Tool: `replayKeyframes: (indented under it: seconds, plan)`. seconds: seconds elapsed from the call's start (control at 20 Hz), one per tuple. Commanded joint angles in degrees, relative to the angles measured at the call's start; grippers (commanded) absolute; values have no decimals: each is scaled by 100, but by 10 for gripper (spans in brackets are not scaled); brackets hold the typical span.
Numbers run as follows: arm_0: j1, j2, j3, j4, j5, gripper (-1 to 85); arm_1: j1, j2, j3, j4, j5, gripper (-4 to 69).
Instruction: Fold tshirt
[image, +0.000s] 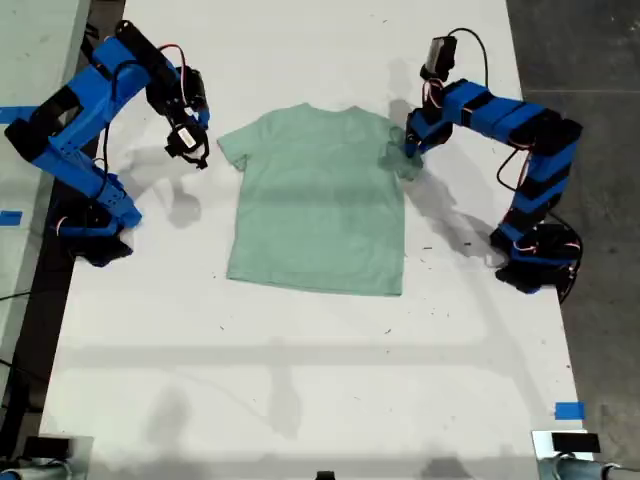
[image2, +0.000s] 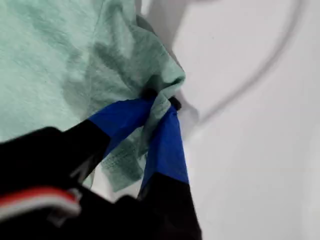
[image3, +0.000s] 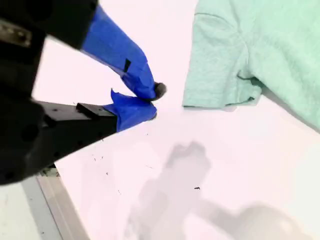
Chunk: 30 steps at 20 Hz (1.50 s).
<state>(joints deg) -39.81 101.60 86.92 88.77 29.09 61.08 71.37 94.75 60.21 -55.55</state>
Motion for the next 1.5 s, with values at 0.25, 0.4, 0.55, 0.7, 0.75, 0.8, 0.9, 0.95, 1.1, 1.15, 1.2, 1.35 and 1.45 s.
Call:
replayKeyframes:
  seconds: [0.25, 0.4, 0.55, 0.7, 0.75, 0.8, 0.9, 0.95, 1.1, 1.15, 1.2, 1.35, 1.45]
  plan:
    - [-26, 721, 563, -193, -97, 0, -352, 861, -563, 1670, 158, -11]
    - [-44, 835, 721, -255, -123, 0, -976, 1283, -1538, 2329, 563, -11]
    - [0, 782, 729, -360, -141, 0, -1661, 1187, -2496, 2303, 1125, -11]
    - [62, 703, 721, -439, -176, 0, -2197, 738, -3243, 1951, 1617, -11]
    - [70, 694, 721, -457, -185, 0, -2320, 589, -3322, 1705, 1749, -11]
    - [88, 686, 721, -475, -211, 0, -2417, 457, -3313, 1397, 1890, -11]
    - [114, 650, 694, -483, -220, 0, -2522, 70, -3313, 817, 2092, -11]
    - [123, 633, 677, -483, -220, 0, -2522, -88, -3261, 545, 2197, -11]
    - [167, 633, 650, -483, -237, 0, -2452, -404, -2566, -835, 2303, 198]
    - [185, 633, 633, -483, -246, 0, -2435, -563, -2496, -1134, 2312, 249]
    - [193, 633, 615, -483, -255, 0, -2435, -765, -2619, -1195, 2320, 273]
    - [202, 606, 589, -475, -264, 0, -2426, -896, -2821, -765, 2312, 385]
    - [202, 580, 589, -475, -264, 0, -2426, -466, -2804, -97, 2268, 356]
